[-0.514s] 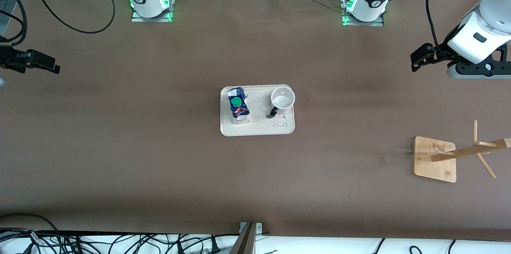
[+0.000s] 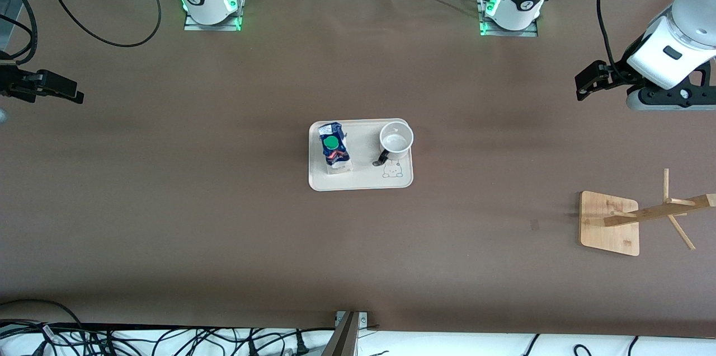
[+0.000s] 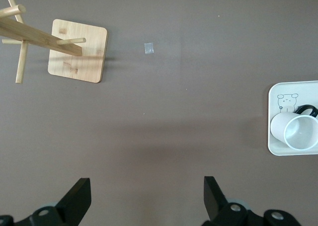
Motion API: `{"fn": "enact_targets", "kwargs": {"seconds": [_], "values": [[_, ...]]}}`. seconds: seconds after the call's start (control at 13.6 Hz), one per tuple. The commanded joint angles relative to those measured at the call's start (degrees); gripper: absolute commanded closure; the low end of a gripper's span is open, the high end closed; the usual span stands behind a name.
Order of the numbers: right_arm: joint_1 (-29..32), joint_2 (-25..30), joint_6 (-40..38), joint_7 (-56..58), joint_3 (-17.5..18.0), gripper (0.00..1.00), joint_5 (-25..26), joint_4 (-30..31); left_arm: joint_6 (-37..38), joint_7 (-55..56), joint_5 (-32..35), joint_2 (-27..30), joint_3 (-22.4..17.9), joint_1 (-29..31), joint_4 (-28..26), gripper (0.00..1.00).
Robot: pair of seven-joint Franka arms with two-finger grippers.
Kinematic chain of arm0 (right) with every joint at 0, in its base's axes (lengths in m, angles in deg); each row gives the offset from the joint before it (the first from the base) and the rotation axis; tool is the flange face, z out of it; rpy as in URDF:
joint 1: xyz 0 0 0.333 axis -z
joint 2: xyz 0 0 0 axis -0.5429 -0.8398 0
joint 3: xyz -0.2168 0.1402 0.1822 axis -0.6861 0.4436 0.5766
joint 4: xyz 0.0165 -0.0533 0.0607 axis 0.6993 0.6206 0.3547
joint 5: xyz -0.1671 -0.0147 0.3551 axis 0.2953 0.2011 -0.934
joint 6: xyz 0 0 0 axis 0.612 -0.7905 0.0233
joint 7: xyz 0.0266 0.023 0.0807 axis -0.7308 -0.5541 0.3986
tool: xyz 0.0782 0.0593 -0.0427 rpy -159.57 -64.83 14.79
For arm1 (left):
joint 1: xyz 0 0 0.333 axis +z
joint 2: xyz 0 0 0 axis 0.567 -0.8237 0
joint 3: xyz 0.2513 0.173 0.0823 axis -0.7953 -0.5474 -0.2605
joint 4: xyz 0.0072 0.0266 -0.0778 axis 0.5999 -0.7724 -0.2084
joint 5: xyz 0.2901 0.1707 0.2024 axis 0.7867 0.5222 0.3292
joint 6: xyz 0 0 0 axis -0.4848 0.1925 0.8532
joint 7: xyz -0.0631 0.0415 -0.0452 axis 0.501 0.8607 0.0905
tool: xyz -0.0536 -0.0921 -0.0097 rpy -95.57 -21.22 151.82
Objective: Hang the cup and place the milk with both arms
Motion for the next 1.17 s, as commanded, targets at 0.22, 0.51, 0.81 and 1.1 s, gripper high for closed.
{"fn": "enact_targets", "kwargs": {"seconds": [0.22, 0.51, 0.81, 1.1], "values": [[-1.2, -1.6, -0.1, 0.3, 0.2, 0.0, 2.7, -1.4, 1.1, -0.9, 0.5, 0.3, -0.2, -0.2, 0.5, 0.0], [-2.7, -1.6, -0.3, 0.4, 0.1, 0.0, 4.3, -1.4, 1.2, -1.0, 0.5, 0.1, -0.2, -0.2, 0.5, 0.0], [-2.5, -1.6, -0.3, -0.1, -0.2, 0.0, 2.6, -1.4, 1.2, -1.1, 0.5, 0.1, -0.2, -0.2, 0.5, 0.0], [-3.8, -3.9, -0.6, -0.6, 0.2, 0.0, -4.2, -1.3, 1.6, -1.1, 0.6, 0.1, -0.2, -0.2, 0.6, 0.0]]}}
